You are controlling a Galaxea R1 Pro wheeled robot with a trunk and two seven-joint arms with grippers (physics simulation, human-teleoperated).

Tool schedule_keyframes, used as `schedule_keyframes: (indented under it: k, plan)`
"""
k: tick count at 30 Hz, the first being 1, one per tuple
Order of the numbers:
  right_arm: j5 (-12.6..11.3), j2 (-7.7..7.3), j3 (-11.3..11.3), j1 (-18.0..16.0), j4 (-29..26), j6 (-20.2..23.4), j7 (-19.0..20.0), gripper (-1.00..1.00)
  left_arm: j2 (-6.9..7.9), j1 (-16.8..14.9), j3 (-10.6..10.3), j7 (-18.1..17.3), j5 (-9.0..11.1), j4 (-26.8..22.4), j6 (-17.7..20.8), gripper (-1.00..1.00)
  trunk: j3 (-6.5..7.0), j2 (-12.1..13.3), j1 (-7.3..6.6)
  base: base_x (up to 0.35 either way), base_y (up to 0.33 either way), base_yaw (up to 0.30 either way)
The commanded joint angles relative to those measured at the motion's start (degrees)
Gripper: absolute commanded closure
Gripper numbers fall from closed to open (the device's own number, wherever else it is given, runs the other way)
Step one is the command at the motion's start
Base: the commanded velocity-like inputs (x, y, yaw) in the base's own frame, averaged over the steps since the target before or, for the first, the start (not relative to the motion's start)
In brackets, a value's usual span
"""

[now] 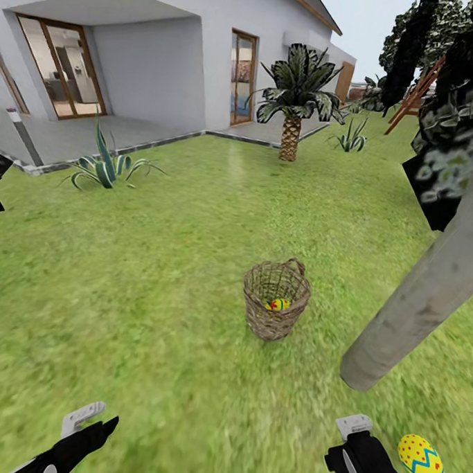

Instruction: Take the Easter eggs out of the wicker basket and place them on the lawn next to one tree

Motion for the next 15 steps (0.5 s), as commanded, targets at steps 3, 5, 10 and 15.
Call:
schedule_keyframes:
  k: [3, 5, 10, 15]
  plan:
    - [0.12, -0.42, 0.18, -0.05, -0.14, 0.33, -0.15, -1.00, -0.01, -0.01, 0.12, -0.21, 0.35, -0.03, 0.35, -1.00, 0.50, 1.20, -0.65, 0.220, 0.269, -0.299]
    - [0.12, -0.59, 0.18, -0.05, -0.15, 0.33, -0.14, -1.00, -0.01, -0.01, 0.12, -0.21, 0.35, -0.03, 0.35, -1.00, 0.86, 2.00, -1.09, 0.244, 0.256, -0.293]
    - [0.12, -0.70, 0.18, -0.05, -0.10, 0.33, -0.15, -1.00, -0.01, -0.01, 0.12, -0.21, 0.35, -0.03, 0.35, -1.00, 0.86, 2.00, -1.09, 0.253, 0.251, -0.162]
    - [0.12, -0.97, 0.11, -0.05, -0.13, 0.26, -0.15, -1.00, -0.06, -0.02, 0.12, -0.18, 0.30, -0.03, 0.26, -1.00, 0.86, 2.00, -1.09, 0.255, 0.249, -0.016]
